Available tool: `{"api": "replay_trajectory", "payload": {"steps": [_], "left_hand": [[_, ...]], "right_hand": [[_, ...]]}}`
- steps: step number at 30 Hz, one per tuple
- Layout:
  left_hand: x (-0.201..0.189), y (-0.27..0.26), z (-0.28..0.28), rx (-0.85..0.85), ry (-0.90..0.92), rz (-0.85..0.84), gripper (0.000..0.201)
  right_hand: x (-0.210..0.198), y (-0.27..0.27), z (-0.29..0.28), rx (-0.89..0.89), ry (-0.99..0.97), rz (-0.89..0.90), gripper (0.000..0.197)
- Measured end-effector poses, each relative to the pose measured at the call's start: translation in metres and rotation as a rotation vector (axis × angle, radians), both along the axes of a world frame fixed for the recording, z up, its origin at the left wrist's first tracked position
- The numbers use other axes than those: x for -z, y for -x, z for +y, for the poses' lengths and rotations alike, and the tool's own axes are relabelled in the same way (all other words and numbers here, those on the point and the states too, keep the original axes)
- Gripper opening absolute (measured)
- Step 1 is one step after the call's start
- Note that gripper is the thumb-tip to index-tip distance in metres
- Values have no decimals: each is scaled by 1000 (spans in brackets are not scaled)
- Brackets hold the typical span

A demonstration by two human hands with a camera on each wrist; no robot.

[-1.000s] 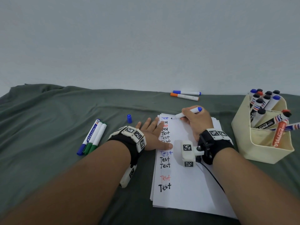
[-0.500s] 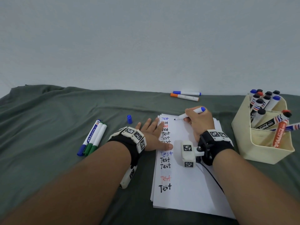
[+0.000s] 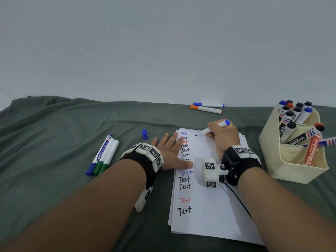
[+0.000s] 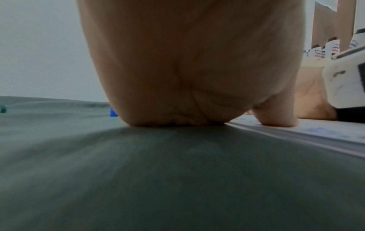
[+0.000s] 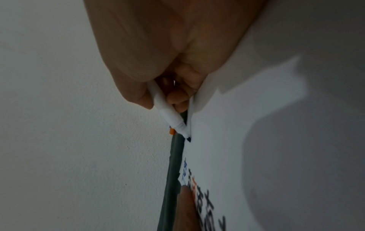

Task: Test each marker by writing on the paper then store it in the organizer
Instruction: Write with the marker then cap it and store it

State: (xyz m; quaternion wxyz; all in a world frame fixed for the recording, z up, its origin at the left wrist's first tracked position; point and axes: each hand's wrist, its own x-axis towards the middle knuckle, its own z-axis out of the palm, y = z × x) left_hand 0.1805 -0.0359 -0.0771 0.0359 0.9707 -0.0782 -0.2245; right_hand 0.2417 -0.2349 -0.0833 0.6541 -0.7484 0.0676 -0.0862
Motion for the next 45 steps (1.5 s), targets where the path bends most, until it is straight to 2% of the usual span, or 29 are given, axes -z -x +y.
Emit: {"api": "replay_trajectory", "payload": {"steps": [4,8,12,16,19,20,23,25,32,35,38,41,45], "left_hand": [[-1,1,0,-3,2,0,107],[-2,1,0,-3,6,0,107],[-1,1,0,-2,6,5,107],[0,0,1,3,3,11,108],[0,-1,2,4,0,16,108],[0,-1,2,4,0,17,108],[-1,-1,2,1,1,13,108],[-2,0,1,-4,4,9,107],[-5,4,-1,0,8,0,105],[-6,6,0,4,13,-18,102],[-8,6,1,14,19,-125,90],[-12,5,5,15,16,-337,74],[-20,2,25,-13,-82,-600,52]], "right_hand": [[-2,3,1,-7,-7,4,14],[-3,4,2,-9,-35,-10,5],[-3,4,1,23,-62,-39,5],[-6,7,1,45,-245,-82,18],[-9,15,0,93,-442,-111,11],[-8,20,0,82,-489,-104,5],[-6,34,-3,-10,-541,-35,12],[-5,43,-5,-59,-565,-5,8],[1,55,-12,-141,-630,-18,5],[0,56,-11,-222,-627,-7,14],[0,56,-10,-220,-593,4,16],[0,55,-10,-199,-558,10,10],[2,53,-10,-188,-542,9,8]]}}
